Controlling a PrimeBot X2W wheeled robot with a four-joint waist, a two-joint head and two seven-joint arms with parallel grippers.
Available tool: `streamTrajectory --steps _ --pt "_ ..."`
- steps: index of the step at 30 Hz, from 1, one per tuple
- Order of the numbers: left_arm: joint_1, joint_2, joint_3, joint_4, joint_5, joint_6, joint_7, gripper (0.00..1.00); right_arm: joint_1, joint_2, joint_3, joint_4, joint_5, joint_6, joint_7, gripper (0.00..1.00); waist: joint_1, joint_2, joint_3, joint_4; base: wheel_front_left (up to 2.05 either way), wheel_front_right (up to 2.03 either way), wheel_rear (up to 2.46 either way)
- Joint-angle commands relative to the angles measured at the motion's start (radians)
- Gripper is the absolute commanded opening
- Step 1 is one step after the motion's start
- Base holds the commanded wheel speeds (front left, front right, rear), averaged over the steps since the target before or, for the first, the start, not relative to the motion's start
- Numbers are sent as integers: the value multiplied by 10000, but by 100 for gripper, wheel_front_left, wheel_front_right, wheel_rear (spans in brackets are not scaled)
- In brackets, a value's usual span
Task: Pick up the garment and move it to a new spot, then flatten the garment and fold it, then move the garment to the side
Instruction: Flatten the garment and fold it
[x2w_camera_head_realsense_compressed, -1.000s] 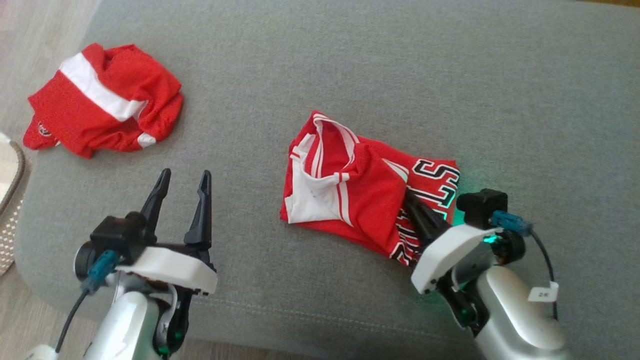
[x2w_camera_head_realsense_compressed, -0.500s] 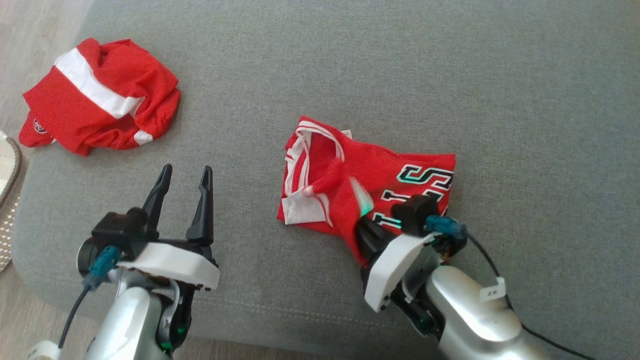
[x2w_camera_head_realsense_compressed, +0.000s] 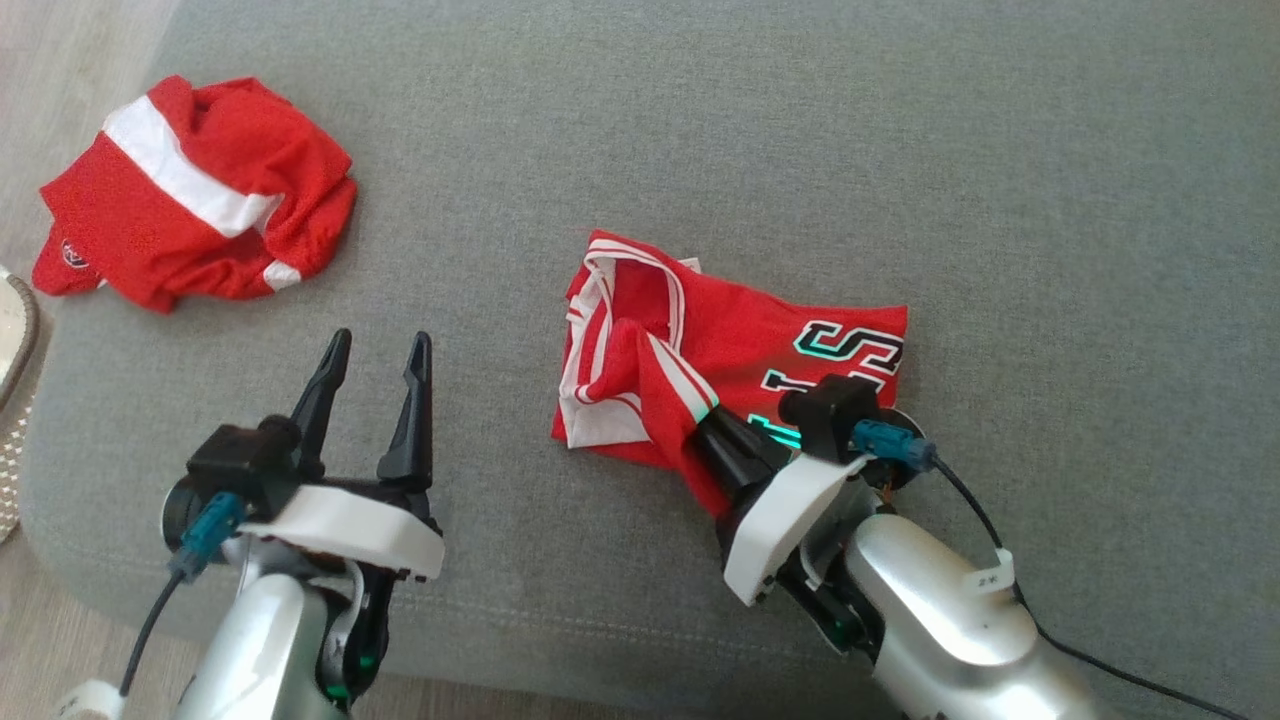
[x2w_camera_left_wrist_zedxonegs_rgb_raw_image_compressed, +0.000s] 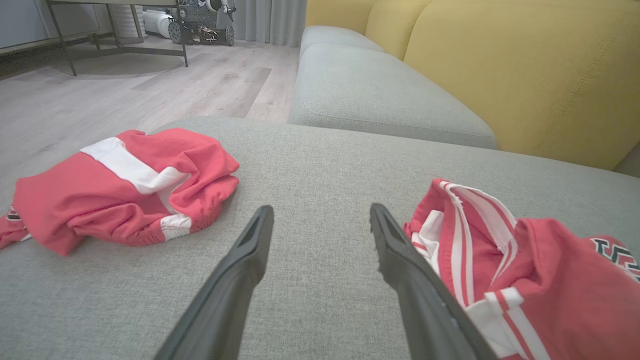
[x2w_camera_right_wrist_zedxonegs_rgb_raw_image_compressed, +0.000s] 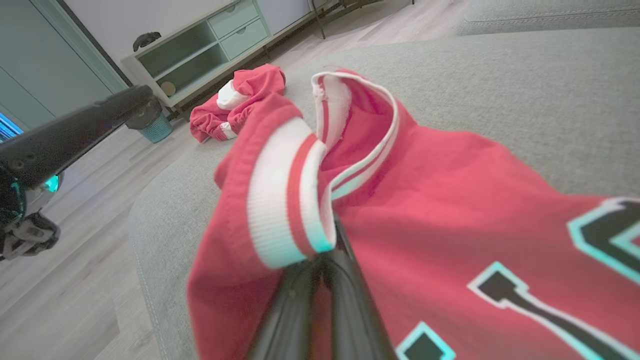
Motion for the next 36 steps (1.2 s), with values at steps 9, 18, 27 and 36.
streamTrajectory --steps 9,18,27,36 --pt "-423 51 494 -283 149 -62 -123 100 -258 171 413 -647 112 -7 -236 0 0 0 -66 -1 0 0 0" --pt "-311 5 580 -267 194 -73 -123 100 -179 171 147 -1068 104 -7 -310 0 0 0 -244 -59 0 0 0" --pt "11 114 658 -233 246 23 -124 100 584 170 -2437 -1826 -730 -7 -385 0 0 0 -817 -431 0 0 0" --pt "294 380 725 -470 253 153 -46 100 2222 69 -5817 -3628 -2228 -7 320 100 0 0 -1348 -904 0 0 0"
